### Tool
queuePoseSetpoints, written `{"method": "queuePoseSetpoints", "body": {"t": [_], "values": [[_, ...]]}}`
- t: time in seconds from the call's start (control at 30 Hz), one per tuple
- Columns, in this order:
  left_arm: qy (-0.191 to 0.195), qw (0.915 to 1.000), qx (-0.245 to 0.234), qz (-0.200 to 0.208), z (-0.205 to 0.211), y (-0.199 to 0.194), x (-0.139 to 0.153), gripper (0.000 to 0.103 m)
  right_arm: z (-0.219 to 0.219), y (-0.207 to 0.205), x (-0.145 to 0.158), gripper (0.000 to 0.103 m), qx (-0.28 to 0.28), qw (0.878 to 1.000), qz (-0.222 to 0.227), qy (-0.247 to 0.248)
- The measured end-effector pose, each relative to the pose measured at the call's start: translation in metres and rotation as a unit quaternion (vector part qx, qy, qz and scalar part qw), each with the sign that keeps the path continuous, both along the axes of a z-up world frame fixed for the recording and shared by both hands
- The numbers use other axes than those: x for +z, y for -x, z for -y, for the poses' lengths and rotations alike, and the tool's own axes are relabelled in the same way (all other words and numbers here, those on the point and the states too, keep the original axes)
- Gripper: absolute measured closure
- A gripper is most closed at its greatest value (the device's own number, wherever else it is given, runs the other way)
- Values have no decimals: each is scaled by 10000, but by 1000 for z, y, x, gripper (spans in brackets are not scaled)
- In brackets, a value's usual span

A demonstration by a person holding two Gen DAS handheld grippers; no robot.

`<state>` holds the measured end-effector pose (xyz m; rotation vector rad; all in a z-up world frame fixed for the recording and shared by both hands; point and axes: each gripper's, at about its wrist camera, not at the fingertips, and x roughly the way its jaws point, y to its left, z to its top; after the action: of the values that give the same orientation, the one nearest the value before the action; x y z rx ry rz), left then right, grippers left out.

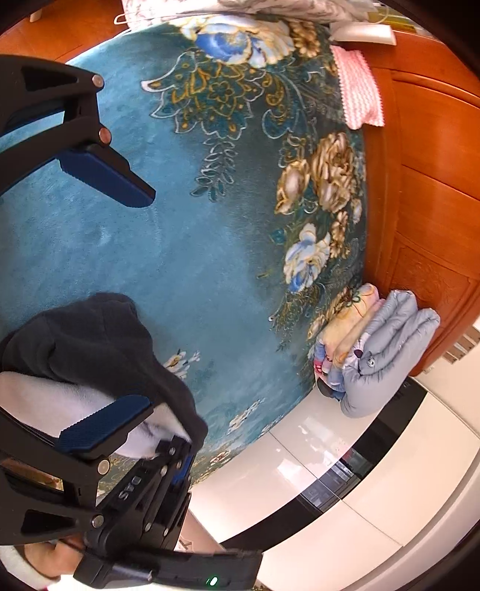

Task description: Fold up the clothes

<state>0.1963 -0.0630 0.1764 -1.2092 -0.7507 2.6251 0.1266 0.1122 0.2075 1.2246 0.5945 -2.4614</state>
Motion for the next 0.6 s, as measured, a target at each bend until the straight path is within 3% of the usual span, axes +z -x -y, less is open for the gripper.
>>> {"method": "queuePoseSetpoints", "body": {"t": [0.2, 0.23, 0.27, 0.33, 0.5, 0.6], "values": [[-125, 9998, -79, 148, 5, 3, -11, 0, -5, 26, -32, 93, -424, 9965, 710, 115], [-147, 9998, -75, 144, 5, 3, -10, 0, -8, 26, -33, 86, -519, 9952, 811, 200], [-169, 9997, -71, 140, 6, 3, -10, 0, -10, 25, -32, 66, -563, 9945, 850, 238], [-195, 9997, -91, 124, 6, 2, -8, 0, -14, 16, -24, 35, -541, 9947, 796, 372], [-108, 9998, -176, 9, -3, -5, -1, 0, -50, -30, 16, 33, -732, 9932, 266, 868], [-78, 9996, -262, -34, -12, -9, 2, 0, -99, -62, 30, 21, -1352, 9800, 11, 1459]]}}
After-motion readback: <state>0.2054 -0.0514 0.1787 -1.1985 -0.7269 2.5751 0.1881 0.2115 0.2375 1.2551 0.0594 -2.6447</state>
